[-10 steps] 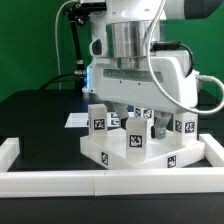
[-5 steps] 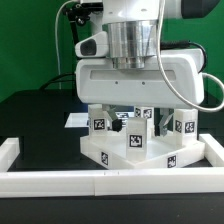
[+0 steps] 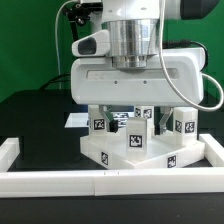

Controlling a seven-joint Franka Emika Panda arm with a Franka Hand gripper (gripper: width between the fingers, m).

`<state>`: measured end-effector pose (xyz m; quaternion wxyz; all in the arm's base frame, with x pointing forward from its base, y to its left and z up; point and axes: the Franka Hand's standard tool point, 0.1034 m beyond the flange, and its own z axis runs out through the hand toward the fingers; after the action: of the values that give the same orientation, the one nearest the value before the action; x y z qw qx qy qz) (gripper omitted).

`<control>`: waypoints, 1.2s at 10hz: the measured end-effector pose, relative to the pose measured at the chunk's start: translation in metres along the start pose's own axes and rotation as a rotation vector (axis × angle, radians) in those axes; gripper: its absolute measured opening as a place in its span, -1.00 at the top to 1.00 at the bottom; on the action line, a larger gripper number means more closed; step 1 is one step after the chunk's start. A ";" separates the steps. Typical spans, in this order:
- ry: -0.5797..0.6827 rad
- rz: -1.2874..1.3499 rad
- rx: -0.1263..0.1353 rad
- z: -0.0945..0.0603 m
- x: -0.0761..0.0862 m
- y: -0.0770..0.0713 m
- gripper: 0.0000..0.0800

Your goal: Assemble square table

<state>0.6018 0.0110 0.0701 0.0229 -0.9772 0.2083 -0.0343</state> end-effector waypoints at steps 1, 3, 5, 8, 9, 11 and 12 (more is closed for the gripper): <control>0.000 0.000 0.000 0.000 0.000 0.000 0.08; 0.000 0.027 0.000 0.000 0.000 0.000 0.28; 0.000 0.041 0.000 0.000 0.000 0.000 0.28; 0.007 0.299 0.005 0.000 0.002 0.001 0.28; 0.006 0.439 0.015 0.001 0.003 0.003 0.28; 0.010 0.671 0.017 0.001 0.003 -0.003 0.27; 0.020 0.763 0.024 0.001 0.004 -0.003 0.27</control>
Offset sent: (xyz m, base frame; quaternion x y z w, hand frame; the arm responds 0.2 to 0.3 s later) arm 0.0000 0.0000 0.0000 0.0000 0.0000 0.0000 1.0000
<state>0.6069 0.0119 0.0690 0.0436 -0.8286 0.5571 -0.0352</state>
